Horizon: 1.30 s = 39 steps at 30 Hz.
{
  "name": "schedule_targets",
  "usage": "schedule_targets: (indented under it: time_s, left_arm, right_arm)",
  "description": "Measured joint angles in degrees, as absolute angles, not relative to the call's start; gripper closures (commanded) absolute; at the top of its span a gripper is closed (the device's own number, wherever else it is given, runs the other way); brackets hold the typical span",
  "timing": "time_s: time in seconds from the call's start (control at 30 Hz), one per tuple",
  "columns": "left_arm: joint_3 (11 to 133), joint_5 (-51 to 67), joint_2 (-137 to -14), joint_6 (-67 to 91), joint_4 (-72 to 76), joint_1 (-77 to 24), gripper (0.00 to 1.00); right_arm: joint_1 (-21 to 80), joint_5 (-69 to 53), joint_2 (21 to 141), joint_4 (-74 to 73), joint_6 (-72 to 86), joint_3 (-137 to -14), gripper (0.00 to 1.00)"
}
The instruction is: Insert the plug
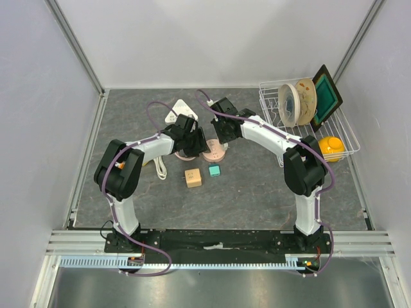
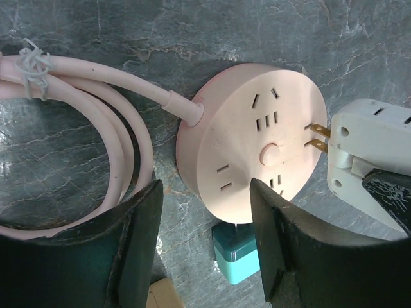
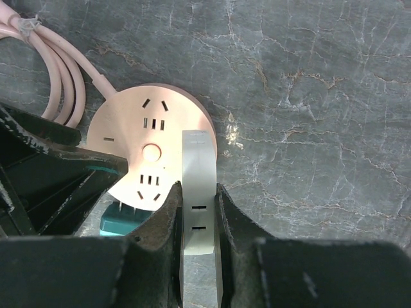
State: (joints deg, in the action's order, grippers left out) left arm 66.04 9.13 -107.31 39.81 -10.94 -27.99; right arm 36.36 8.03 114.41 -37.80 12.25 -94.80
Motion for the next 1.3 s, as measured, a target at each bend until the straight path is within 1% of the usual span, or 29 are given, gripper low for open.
schedule_targets:
  time_s: [0.23,0.67,1.03,1.3]
  left_arm:
    - [66.1,9.1,-107.5,39.8,-11.0,-28.0,0.35]
    - [66.5,9.7,-108.2,39.8,-10.8,-28.0,0.37]
    - [66.5,10.0,-108.2,39.8,-10.6,-28.0,0.37]
    - [66.5,10.3,-108.2,39.8,-10.6,-28.0,0.37]
  right_arm:
    - [36.4,8.3,114.9,-37.5,12.9,-94.8,1.00]
    - [36.4,9.0,116.0,-37.0,15.3,-94.8,1.00]
    - [38.9,15.5,117.2,-36.1,14.7,-94.5,1.00]
    - [39.3,16.7,117.8,-35.4,14.7,-94.5,1.00]
